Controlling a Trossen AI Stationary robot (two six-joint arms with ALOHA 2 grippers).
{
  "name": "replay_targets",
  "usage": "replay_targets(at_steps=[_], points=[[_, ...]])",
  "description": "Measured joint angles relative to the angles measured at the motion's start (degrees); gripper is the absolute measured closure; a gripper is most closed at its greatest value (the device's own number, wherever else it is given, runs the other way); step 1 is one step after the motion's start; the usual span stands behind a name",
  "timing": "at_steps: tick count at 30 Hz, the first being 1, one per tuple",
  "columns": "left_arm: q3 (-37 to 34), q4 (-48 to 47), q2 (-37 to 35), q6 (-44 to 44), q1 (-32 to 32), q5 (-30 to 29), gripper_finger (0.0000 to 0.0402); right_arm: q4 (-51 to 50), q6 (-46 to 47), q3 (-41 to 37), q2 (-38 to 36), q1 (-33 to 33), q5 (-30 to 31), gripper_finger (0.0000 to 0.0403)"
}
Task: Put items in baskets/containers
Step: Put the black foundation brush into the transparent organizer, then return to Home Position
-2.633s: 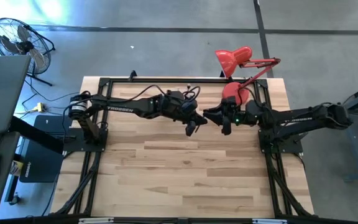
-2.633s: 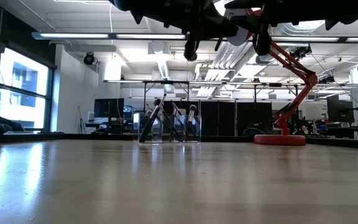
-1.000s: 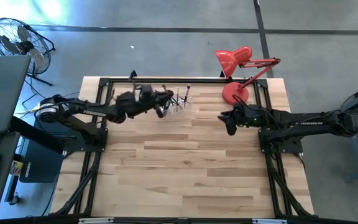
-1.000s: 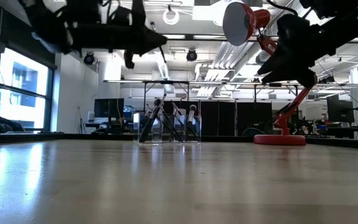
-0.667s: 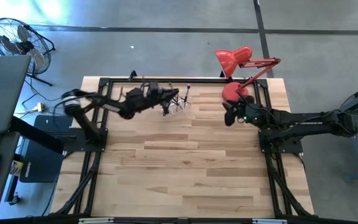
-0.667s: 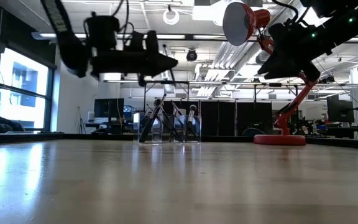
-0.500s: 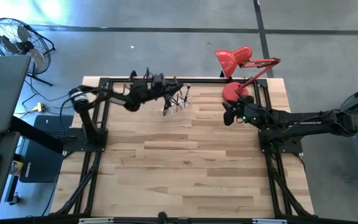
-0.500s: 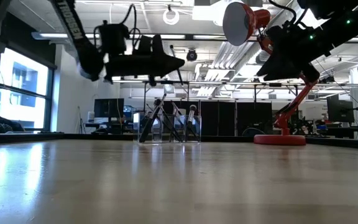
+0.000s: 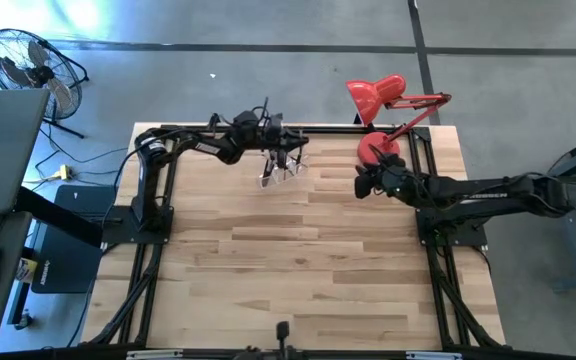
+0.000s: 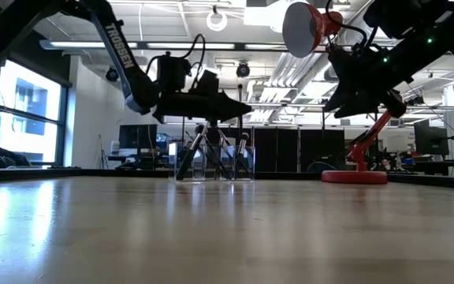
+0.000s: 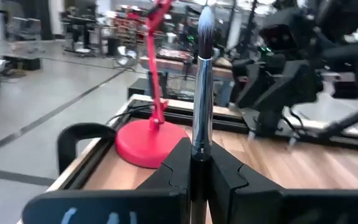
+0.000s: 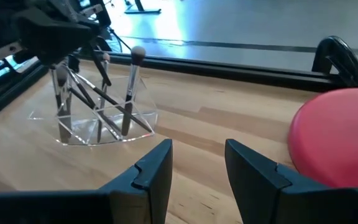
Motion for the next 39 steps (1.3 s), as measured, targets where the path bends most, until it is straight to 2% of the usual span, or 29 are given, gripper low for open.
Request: replay_targets(at_steps=[3,8,11,17,26,31,35,39], points=[[1.18,-2.88,0.05,2.36,0.02,2.11,0.0385,0.04,0.08,0.02,0.61,0.0,0.04,0.0261],[2.24,-7.48,0.12,4.63,0.02,1.62,0.0384,0.02,0.06,0.02,0.7,0.0,0.78,0.0262],[2.71,-9.41,0.12,4.6,0.0,-0.92,0.0364,0.3,0.04,0.02,0.69,0.0,2.0,0.0262],[2.74,-11.62,0.14,4.56,-0.02,-1.85,0.0329,2.52,-0.52,0.02,0.69,0.0,2.95,0.0263],[2.74,-11.69,0.14,4.58,0.02,-2.18,0.0324,3.3,-0.88,0.02,0.69,0.0,2.96,0.0263],[2.72,-6.06,-0.04,4.56,0.02,-2.15,0.0324,3.31,-0.88,0.02,0.69,0.0,2.94,0.0263],[2.82,-3.98,-3.27,4.65,0.02,-2.43,0.0329,3.34,-0.88,0.02,0.69,0.0,2.57,0.0263],[2.7,-6.19,-6.73,4.76,0.01,-2.85,0.0339,3.32,-1.21,0.02,0.69,0.0,2.54,0.0263]])
